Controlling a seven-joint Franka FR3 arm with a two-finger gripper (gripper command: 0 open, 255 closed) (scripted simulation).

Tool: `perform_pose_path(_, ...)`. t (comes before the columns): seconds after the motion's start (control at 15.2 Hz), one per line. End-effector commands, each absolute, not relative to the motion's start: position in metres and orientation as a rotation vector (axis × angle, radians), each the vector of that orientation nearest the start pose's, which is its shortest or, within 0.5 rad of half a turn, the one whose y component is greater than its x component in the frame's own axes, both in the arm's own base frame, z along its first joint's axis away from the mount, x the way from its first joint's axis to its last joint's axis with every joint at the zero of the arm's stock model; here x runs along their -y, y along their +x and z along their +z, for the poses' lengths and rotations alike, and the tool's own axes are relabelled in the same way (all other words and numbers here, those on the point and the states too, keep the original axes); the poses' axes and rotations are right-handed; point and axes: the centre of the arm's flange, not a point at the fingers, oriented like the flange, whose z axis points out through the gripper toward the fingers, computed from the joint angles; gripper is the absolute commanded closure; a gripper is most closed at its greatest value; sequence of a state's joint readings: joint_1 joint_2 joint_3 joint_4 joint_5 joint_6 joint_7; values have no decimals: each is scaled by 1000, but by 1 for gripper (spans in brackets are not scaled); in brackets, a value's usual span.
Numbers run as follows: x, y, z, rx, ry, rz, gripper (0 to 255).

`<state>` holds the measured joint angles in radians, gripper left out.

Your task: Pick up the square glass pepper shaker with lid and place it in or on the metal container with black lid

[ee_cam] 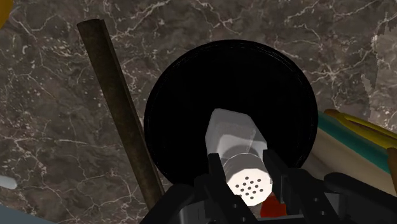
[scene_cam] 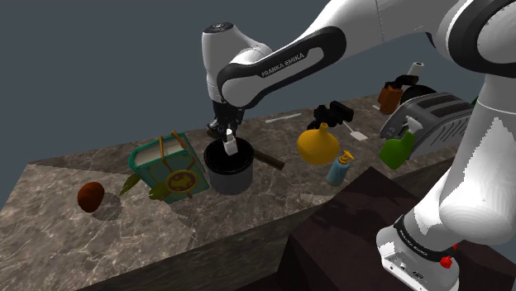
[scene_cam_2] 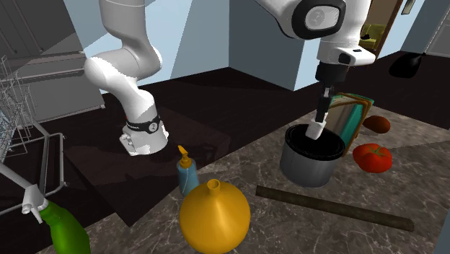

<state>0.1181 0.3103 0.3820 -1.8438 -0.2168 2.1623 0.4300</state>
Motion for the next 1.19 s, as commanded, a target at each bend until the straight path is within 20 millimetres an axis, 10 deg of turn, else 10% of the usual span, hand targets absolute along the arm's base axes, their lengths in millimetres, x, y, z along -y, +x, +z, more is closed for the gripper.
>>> perform_pose_path(0.0, -281, 565, 369, 270, -3173, -100, 255)
perform_pose_path(0.4, -281, 565, 369, 270, -3173, -100, 255)
perform_pose_path(0.46, -281, 565, 369, 270, -3173, -100, 0)
perform_pose_path(0.79, -281, 565, 369, 270, -3173, -100, 0)
perform_pose_path(1.12, -283, 561, 419, 270, -3173, -100, 0)
